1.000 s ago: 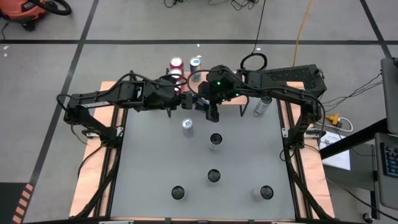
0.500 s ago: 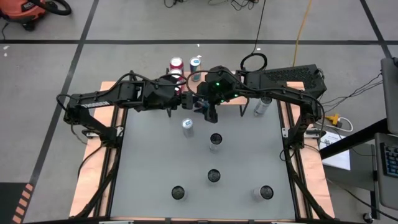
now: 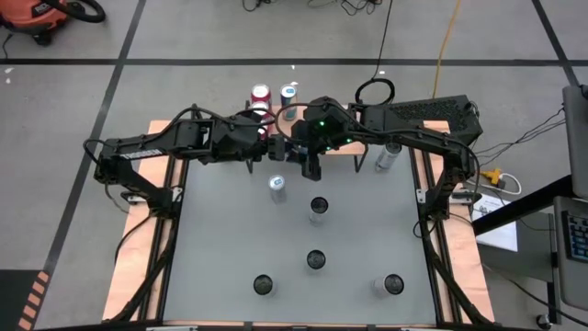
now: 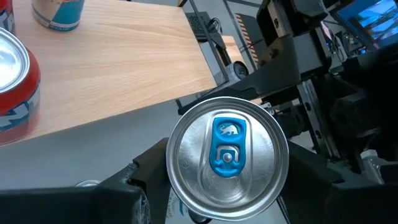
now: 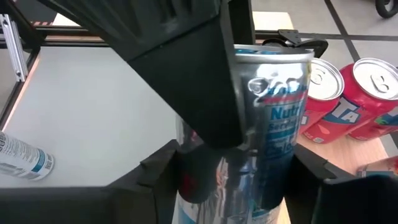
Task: Place canned beverage on shelf
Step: Put the bottom blue soda can on the shelf aligned with the other blue soda can
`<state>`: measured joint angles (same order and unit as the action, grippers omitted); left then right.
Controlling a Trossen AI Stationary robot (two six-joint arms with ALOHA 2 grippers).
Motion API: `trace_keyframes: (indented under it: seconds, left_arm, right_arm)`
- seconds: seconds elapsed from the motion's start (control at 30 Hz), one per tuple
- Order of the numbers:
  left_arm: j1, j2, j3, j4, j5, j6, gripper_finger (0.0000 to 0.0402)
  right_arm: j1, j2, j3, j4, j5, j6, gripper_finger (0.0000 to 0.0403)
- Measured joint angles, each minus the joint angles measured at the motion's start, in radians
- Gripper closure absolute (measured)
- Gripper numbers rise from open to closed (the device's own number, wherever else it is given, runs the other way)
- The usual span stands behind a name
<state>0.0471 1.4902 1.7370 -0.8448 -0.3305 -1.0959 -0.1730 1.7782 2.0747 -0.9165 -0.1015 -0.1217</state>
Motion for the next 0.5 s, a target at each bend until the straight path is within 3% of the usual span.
trace_keyframes:
  seconds: [0.23,0.37,0.5]
  left_arm:
    - [0.0,-0.001,0.0,0.002,0.0,0.007,0.0105]
    - [-0.001,-0.027,0.001,0.002,0.002,0.013,0.0064]
    - [-0.001,-0.074,0.001,0.001,-0.016,0.044,0.0052]
  right_arm:
    - [-0.036,-0.001,0.0,-0.007,-0.038,0.005,0.0217]
    - [-0.084,-0.001,0.0,-0.011,-0.134,0.037,0.022]
    - [-0.137,-0.001,0.0,-0.016,-0.227,0.045,0.0217]
